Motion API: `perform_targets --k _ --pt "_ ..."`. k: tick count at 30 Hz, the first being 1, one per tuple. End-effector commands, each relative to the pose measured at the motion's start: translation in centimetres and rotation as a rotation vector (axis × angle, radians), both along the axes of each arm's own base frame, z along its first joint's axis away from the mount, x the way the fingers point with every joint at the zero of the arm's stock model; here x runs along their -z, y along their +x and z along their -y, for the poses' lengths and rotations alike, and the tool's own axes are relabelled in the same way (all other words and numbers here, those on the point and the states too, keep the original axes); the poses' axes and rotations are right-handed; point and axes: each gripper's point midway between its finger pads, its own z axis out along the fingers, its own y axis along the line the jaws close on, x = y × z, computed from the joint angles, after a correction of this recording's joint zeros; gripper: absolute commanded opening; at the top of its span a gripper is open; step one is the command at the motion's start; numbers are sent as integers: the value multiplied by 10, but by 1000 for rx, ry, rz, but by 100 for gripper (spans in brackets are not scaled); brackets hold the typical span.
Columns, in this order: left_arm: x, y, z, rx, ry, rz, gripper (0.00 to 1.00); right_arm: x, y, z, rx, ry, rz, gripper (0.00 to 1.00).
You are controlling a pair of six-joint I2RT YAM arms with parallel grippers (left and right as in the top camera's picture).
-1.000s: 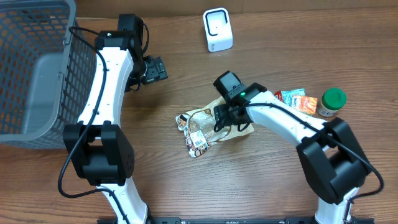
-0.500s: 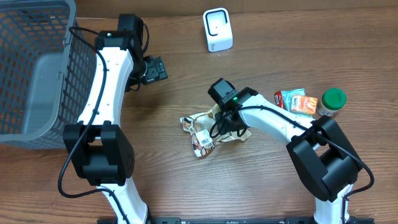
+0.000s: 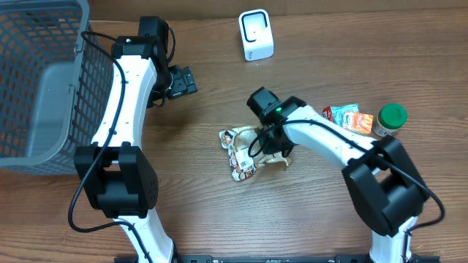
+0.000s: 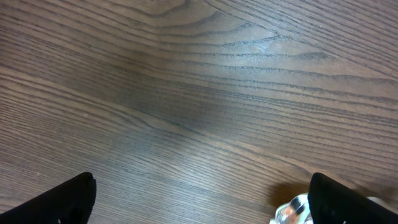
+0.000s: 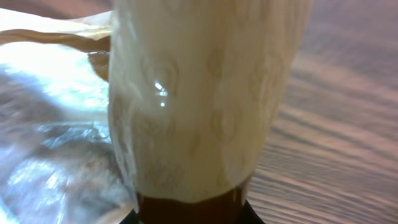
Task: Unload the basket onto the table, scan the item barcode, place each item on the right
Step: 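Lift the PanTree bag and hold it up to the white scanner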
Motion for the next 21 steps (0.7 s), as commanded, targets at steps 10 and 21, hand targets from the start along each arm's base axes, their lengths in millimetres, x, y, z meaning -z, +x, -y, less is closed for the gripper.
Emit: perform_targets --k 10,21 --pt "-5 4 -1 15 14 17 100 -180 70 5 -61 95 603 4" --pt "-5 4 -1 15 14 17 100 -280 134 -4 -314 -135 1126 4"
